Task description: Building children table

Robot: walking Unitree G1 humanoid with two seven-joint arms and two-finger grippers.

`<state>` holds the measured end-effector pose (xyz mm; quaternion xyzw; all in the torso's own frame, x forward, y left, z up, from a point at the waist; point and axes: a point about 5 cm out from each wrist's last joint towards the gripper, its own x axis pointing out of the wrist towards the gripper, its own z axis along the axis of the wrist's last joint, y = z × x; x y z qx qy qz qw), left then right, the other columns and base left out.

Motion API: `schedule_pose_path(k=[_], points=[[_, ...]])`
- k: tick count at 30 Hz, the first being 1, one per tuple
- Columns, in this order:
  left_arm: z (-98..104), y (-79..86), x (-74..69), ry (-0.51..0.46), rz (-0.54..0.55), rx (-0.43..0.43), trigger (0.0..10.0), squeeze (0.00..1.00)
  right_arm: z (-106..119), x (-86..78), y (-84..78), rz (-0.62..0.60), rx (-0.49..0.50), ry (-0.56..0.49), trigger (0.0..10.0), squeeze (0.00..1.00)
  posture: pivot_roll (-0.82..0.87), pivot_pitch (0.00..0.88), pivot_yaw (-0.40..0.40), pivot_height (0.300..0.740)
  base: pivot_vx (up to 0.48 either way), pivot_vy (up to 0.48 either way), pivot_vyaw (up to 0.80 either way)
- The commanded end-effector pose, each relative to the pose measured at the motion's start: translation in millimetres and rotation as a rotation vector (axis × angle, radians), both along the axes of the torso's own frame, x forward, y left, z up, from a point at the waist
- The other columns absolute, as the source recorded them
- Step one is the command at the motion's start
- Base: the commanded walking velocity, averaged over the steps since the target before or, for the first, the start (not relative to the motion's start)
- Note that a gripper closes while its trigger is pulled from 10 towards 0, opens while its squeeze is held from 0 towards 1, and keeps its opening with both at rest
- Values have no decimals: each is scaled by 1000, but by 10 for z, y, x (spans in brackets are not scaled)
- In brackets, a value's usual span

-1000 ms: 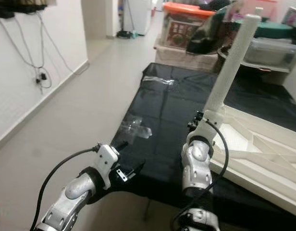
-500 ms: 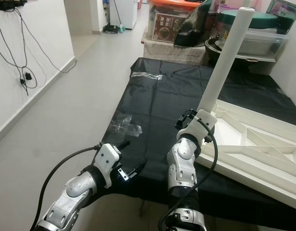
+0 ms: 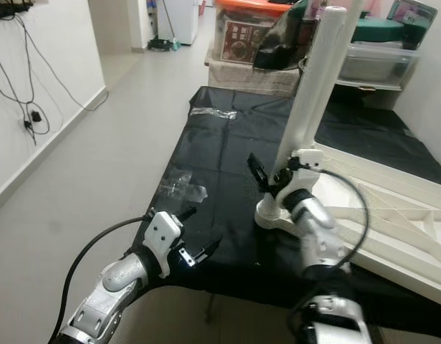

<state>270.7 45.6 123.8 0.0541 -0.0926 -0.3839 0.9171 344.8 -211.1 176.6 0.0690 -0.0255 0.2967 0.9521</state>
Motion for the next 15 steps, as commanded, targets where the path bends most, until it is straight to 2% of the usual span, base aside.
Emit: schedule_pose_path(k=[1, 2, 4, 5, 7, 10, 11, 12, 13, 15], points=[[-22, -38, -10, 1, -8, 4, 10000, 0, -55, -40, 259, 243, -18, 28, 10000, 0, 134, 0, -108, 740, 0, 0, 0], [-22, -38, -10, 1, -8, 4, 10000, 0, -55, -40, 259, 243, -18, 28, 10000, 0, 134, 0, -108, 740, 0, 0, 0], [-22, -36, -15, -1, -6, 4, 10000, 0, -64, -64, 356, 435, -24, 49, 10000, 0, 138, 0, -110, 740, 0, 0, 0], [-22, -36, -15, -1, -6, 4, 10000, 0, -64, -64, 356, 435, -24, 49, 10000, 0, 138, 0, -110, 740, 0, 0, 0], [-24, -33, -15, -1, -4, 3, 10000, 0, -72, -87, 431, 541, -33, 59, 10000, 0, 138, 0, -110, 740, 0, 0, 0], [-26, -25, -19, 0, -5, 4, 10000, 0, -104, -114, 502, 604, -49, 75, 10000, 0, 151, 0, -117, 740, 0, 0, 0], [-27, -17, -22, 1, -5, 5, 10000, 0, -138, -145, 560, 663, -68, 87, 2157, 0, 152, 0, -116, 740, 0, 0, 0], [-27, -17, -22, 1, -5, 5, 10000, 0, -138, -145, 560, 663, -68, 87, 2157, 0, 152, 0, -116, 740, 0, 0, 0], [-28, -11, -24, 1, -5, 6, 10000, 0, -170, -168, 598, 699, -73, 98, 0, 0, 152, 0, -116, 740, 0, 0, 0], [-28, -4, -26, 1, -5, 6, 10000, 0, -192, -169, 618, 694, -70, 103, 0, 0, 159, 0, -118, 740, 0, 0, 0]])
